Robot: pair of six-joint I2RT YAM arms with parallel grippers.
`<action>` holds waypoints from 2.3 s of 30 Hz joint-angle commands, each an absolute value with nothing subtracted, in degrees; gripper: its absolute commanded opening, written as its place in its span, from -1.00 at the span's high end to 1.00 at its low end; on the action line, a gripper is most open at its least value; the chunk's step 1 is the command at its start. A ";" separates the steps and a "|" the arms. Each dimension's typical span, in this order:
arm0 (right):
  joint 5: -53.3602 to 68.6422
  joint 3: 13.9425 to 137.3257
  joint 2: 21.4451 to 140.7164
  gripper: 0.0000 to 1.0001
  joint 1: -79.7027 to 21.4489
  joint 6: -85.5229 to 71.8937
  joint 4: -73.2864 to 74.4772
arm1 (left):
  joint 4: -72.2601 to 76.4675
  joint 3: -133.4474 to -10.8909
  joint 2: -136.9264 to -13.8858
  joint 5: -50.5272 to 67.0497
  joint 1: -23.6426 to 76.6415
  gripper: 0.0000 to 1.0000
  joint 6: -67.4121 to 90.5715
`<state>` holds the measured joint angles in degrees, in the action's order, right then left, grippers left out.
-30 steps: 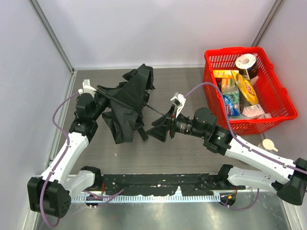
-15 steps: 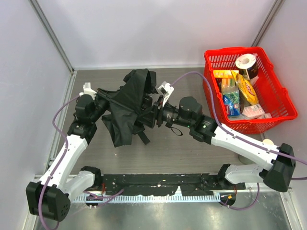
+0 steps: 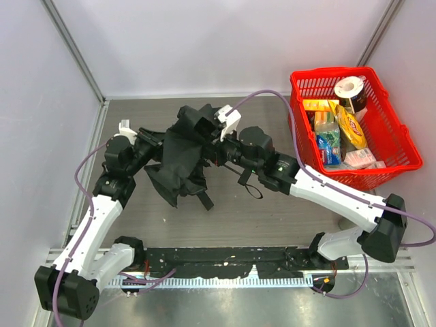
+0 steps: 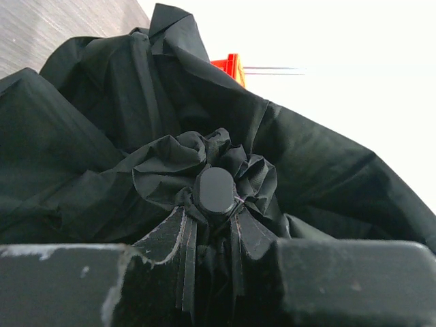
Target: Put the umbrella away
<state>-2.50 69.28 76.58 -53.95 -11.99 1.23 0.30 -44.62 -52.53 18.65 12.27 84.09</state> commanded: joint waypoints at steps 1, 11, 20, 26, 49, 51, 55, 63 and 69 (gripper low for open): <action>-7.59 74.43 78.92 0.46 -52.65 -4.65 8.86 | 2.30 -50.35 -50.36 19.52 11.95 1.00 88.16; 1.06 64.17 63.20 -0.39 -57.29 -15.74 12.12 | 2.37 -50.63 -54.22 12.22 11.87 1.00 85.17; 4.76 54.58 64.15 -0.36 -67.41 -24.33 -11.06 | 1.58 -48.78 -54.93 8.09 11.95 1.00 86.84; 2.55 58.18 72.50 -0.34 -68.73 -24.88 -14.07 | -2.19 -49.48 -52.47 4.58 11.95 1.00 84.99; -18.03 56.26 71.28 0.99 -65.84 -2.74 -2.37 | 14.92 -44.04 -52.73 24.06 11.78 1.00 78.48; -15.12 55.55 70.14 0.99 -61.45 -3.24 -1.41 | 20.80 -42.02 -53.61 26.71 11.78 1.00 80.93; -11.35 52.65 66.80 0.98 -55.73 -7.11 -3.77 | 23.21 -42.36 -55.28 29.44 11.87 1.00 79.90; -0.88 52.30 62.33 0.22 -55.72 -15.02 4.02 | 22.06 -43.68 -55.63 28.39 11.78 1.00 75.42; 6.87 50.00 50.74 -0.16 -55.72 -16.44 11.92 | 28.10 -42.46 -55.55 29.09 12.04 1.00 67.16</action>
